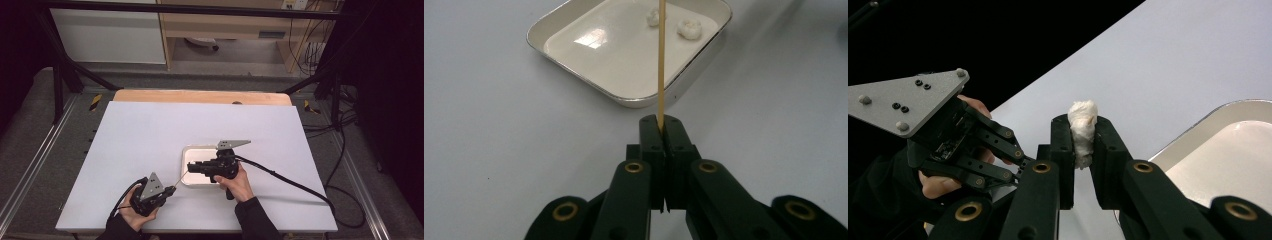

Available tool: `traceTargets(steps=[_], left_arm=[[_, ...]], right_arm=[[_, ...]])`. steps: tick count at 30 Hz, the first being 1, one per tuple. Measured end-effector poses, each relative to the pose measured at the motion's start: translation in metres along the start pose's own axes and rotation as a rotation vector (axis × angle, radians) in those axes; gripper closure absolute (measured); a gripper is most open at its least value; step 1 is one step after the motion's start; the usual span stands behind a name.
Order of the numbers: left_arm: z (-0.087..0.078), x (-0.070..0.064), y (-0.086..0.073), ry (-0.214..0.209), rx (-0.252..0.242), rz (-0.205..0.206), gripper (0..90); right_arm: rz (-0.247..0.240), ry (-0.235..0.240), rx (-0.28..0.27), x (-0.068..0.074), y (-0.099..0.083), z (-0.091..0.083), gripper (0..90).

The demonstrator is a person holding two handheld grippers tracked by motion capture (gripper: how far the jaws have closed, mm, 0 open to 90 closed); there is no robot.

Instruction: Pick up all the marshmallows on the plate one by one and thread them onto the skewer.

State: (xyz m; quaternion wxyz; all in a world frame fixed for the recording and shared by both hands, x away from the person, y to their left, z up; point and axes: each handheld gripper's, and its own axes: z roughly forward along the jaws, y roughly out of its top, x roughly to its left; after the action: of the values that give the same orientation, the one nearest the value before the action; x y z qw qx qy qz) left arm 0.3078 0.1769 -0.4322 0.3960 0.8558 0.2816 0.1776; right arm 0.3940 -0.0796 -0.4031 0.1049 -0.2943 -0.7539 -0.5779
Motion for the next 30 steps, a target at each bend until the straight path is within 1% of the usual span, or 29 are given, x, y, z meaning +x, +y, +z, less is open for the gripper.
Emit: traceTargets(steps=[22,27,29,30], left_arm=[[0.0011,-0.0012,0.0003,-0.002,0.002,0.001,89.0],[0.0002,-0.0016,0.0010,0.001,0.002,0.002,89.1],[-0.0003,-0.0020,0.0016,0.000,-0.005,-0.001,89.1],[-0.0017,-0.0018,0.0029,-0.013,-0.033,-0.005,89.1]], right_arm=[[-0.001,0.008,0.013,-0.0002,-0.0033,0.0024,82.5],[0.002,0.017,0.012,-0.0007,-0.0040,0.0034,82.6],[0.004,0.019,0.014,-0.0008,-0.0045,0.0037,82.6],[0.008,0.023,0.015,-0.0007,-0.0047,0.0041,82.5]])
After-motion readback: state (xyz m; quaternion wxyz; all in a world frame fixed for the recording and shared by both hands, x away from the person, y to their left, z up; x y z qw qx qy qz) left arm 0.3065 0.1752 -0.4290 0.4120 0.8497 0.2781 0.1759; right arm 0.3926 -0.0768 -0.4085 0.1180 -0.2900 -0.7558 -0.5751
